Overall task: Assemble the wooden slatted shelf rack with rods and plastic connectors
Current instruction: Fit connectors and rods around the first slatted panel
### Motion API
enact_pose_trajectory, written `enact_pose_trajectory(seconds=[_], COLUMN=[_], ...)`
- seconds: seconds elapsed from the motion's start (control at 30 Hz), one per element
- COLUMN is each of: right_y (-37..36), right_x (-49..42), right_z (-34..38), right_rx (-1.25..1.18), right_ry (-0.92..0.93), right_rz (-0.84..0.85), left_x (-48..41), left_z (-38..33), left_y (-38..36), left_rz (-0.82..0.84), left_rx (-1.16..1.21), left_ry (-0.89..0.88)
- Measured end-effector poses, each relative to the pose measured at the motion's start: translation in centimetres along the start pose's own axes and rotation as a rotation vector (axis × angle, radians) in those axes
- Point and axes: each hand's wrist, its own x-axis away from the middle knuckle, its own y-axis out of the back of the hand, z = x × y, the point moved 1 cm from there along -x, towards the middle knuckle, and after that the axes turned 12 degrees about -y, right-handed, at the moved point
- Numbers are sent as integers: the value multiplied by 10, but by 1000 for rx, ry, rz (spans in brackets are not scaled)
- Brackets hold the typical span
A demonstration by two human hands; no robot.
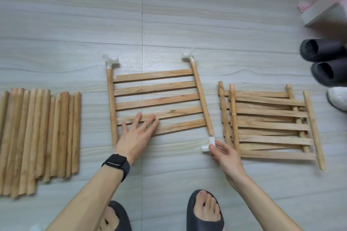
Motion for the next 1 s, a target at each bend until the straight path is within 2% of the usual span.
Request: enact_pose_trajectory(seconds=[0.27, 0.77, 1.0], right_y=[0, 4, -7], right_x=[-13, -19, -10], right_z=[3, 10, 10], right_rx=[25, -329, -273], right_ry=[-18, -199, -129], right_rz=[59, 203, 82], left_x=[4, 2, 1], left_z=[11, 17, 17], left_y=[6, 6, 4], left_rz=[29, 42, 41], left_rx=[13, 44, 0], left_ry=[-3, -21, -36])
